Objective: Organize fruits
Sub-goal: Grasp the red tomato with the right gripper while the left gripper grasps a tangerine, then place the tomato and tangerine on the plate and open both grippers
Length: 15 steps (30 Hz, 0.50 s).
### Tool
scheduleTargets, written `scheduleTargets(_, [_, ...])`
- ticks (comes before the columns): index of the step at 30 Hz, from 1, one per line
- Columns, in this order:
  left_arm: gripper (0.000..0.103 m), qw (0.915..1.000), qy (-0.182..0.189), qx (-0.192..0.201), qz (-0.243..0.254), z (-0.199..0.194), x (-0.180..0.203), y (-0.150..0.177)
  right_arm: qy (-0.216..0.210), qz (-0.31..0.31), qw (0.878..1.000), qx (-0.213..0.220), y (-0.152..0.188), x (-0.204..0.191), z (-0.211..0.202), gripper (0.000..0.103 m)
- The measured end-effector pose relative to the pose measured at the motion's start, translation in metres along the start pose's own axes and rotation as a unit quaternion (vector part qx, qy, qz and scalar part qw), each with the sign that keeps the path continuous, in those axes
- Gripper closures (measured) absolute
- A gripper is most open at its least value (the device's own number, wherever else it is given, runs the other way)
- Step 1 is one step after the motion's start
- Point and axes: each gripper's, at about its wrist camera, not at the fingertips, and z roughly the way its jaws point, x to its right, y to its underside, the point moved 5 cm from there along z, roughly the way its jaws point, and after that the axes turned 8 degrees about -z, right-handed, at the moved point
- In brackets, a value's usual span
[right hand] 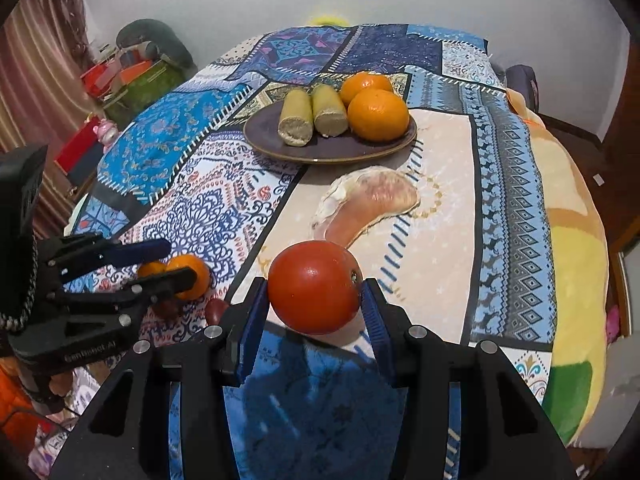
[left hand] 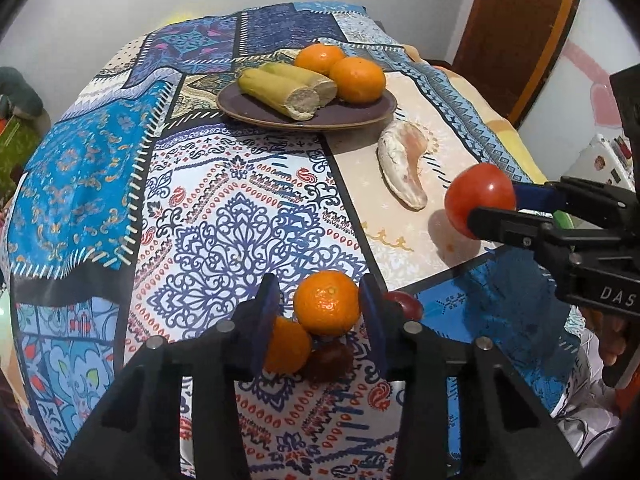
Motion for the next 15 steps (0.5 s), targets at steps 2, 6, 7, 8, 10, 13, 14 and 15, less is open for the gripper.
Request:
scheduleTargets(2, [0.062, 1.0000, 0.004, -0.003, 0.002, 0.002, 0.001, -0.002, 0.002, -0.001, 1.000, 0.002, -0.001, 0.001, 0.000, 0.059])
scheduleTargets(6, [0.064, 0.9996, 0.005, -0.012, 0.027, 0.008, 0.009, -0.002, 0.001, 0.002, 1.000, 0.004, -0.001, 0.005, -0.001, 0.059])
scheduleTargets(7, [0.068, 0.9993, 0.005, -0.013, 0.036, 0.009, 0.013, -0.003, 0.001, 0.003, 1.000, 0.004, -0.001, 0.006, -0.001, 0.059])
scheduleTargets(8, [0.068, 0.9991, 0.002, -0.013, 0.041, 0.010, 0.015, -0.003, 0.001, 0.004, 1.000, 0.003, -0.001, 0.007, -0.001, 0.059])
scheduleTargets(10, [0.069, 0.9987, -0.005, -0.009, 0.050, 0.010, 0.018, -0.004, 0.001, 0.007, 1.000, 0.002, 0.000, 0.008, 0.000, 0.059])
scheduleTargets(13, [0.069, 0.9991, -0.002, -0.005, 0.041, 0.008, 0.015, -0.006, 0.001, 0.008, 1.000, 0.003, 0.000, 0.010, 0.000, 0.059])
scheduleTargets(14, [0.069, 0.9993, 0.000, -0.003, 0.037, 0.006, 0.014, -0.007, 0.001, 0.008, 1.000, 0.004, -0.001, 0.011, -0.001, 0.059])
scheduleTargets(15, [0.069, 0.9995, 0.002, 0.001, 0.031, 0.003, 0.011, -0.009, 0.001, 0.008, 1.000, 0.005, -0.001, 0.011, -0.002, 0.059])
